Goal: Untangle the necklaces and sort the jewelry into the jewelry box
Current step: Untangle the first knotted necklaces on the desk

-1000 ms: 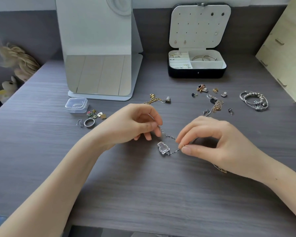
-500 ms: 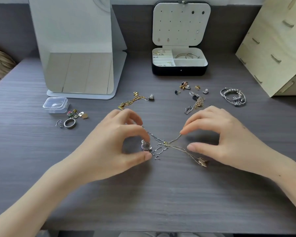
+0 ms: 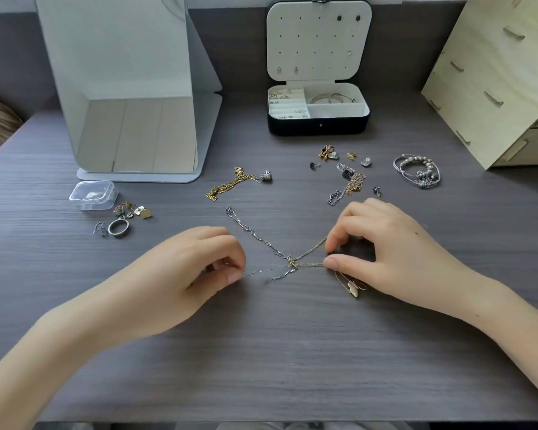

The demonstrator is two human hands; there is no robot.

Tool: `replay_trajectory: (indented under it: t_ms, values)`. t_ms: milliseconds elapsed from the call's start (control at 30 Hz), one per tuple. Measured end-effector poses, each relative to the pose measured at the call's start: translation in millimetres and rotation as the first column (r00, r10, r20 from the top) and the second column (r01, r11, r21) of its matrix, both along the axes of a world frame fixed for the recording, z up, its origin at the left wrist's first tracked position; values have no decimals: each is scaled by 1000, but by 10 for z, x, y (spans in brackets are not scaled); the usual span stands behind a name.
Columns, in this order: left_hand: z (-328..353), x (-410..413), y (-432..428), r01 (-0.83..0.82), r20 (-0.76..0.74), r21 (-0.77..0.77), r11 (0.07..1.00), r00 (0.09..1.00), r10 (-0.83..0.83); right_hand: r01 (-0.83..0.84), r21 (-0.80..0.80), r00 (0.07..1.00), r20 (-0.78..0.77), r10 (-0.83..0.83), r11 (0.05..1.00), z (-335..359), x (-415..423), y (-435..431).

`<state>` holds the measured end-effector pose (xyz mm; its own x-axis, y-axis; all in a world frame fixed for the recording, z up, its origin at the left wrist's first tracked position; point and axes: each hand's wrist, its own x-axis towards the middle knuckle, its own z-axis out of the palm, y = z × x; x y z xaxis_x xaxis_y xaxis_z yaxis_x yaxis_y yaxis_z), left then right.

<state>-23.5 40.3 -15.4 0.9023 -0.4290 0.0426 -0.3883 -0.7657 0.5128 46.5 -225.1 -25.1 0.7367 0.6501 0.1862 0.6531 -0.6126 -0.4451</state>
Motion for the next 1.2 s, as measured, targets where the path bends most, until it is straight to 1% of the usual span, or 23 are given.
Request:
replay_trajectory:
  t_ms: [167, 333, 433, 533, 600, 667, 767, 900, 1067, 1133, 1200]
  values:
    - [49, -7, 122, -20, -3, 39, 999, 1000, 20, -12, -9, 1000, -22, 12, 1000, 11, -6, -13]
    - [67, -10, 150, 38, -24, 73, 997, 999, -37, -29, -2, 999, -30, 29, 1000, 16, -24, -11]
    - [90, -36, 159, 89, -50, 116, 989, 995, -84, -69, -14, 997, -46, 68, 998, 27, -62, -13]
    - [114, -80, 139, 92, -70, 127, 988, 994, -84, -113, -22, 992, -60, 111, 993, 31, -109, -13]
    - [141, -94, 90, 71, -63, 106, 992, 996, -64, -123, 2, 991, -60, 123, 992, 34, -132, 11]
    - [165, -63, 5, 33, -22, 61, 998, 999, -32, -120, 45, 991, -51, 122, 992, 34, -139, 65]
    - [174, 56, -182, -36, 18, 33, 999, 999, 35, -118, 68, 993, 24, 117, 991, 29, -135, 204]
    - [151, 244, -372, -84, -37, -10, 996, 996, 84, -145, 39, 986, 94, 141, 989, 17, -112, 363]
    - [146, 382, -404, -107, -171, -151, 983, 982, 81, -194, -24, 972, 130, 195, 981, 5, -63, 442]
    - [108, 361, -409, -88, -185, -156, 984, 981, 59, -214, -48, 966, 137, 218, 976, 2, -55, 446]
    - [68, 329, -409, -75, -180, -127, 989, 982, 51, -228, -65, 963, 136, 235, 972, -8, -62, 434]
